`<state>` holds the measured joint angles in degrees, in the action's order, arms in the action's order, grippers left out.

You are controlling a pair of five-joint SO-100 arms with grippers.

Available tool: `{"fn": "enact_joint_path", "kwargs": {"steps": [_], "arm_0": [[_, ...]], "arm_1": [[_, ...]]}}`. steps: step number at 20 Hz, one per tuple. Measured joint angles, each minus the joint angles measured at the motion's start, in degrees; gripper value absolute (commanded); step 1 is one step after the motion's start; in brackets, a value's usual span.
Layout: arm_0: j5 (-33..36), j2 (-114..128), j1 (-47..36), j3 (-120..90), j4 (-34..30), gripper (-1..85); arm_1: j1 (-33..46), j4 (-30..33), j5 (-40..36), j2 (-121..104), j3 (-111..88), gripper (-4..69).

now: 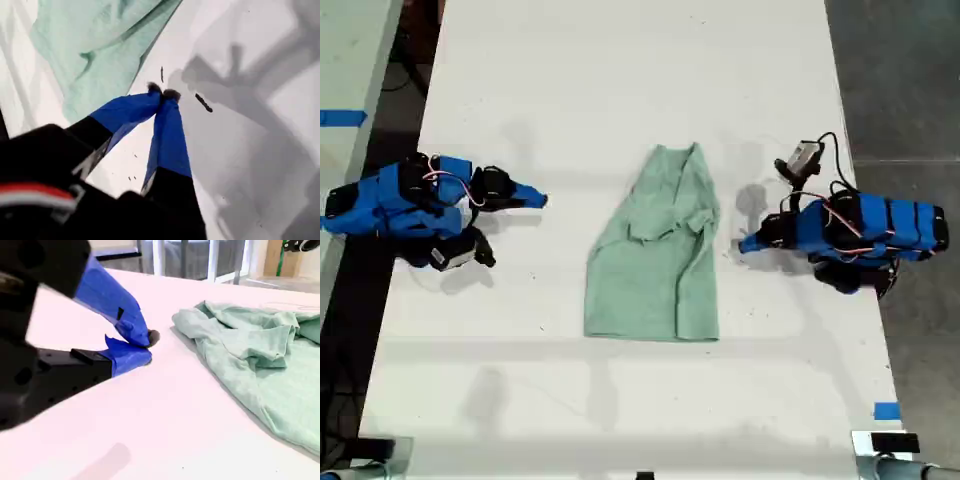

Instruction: Fold t shirt

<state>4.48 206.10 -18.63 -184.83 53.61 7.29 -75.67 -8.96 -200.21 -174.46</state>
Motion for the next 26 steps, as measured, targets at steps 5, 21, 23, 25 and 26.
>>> {"fn": "enact_joint_path", "kwargs": {"steps": [5, 21, 23, 25, 26], "arm_0": [[1.76, 0.0, 1.14, 0.0, 0.18, 0.0], [-0.7, -47.37, 4.92, 42.89, 15.64, 7.6], [-5.63, -67.76, 9.93, 60.56, 20.39, 15.5], [-12.57, -84.9, 14.24, 71.81, 24.35, 18.1], [-14.94, -92.29, 16.52, 76.38, 25.05, 18.8]], "arm_1": [[-0.53, -5.27, 2.46, -0.18, 0.09, -0.8], [-0.7, -5.45, 2.55, -0.18, 0.09, -0.8], [-0.7, -5.45, 2.55, -0.18, 0.09, -0.8], [-0.7, -5.45, 2.55, -0.18, 0.09, -0.8], [-0.7, -5.45, 2.55, -0.18, 0.09, -0.8]]}}
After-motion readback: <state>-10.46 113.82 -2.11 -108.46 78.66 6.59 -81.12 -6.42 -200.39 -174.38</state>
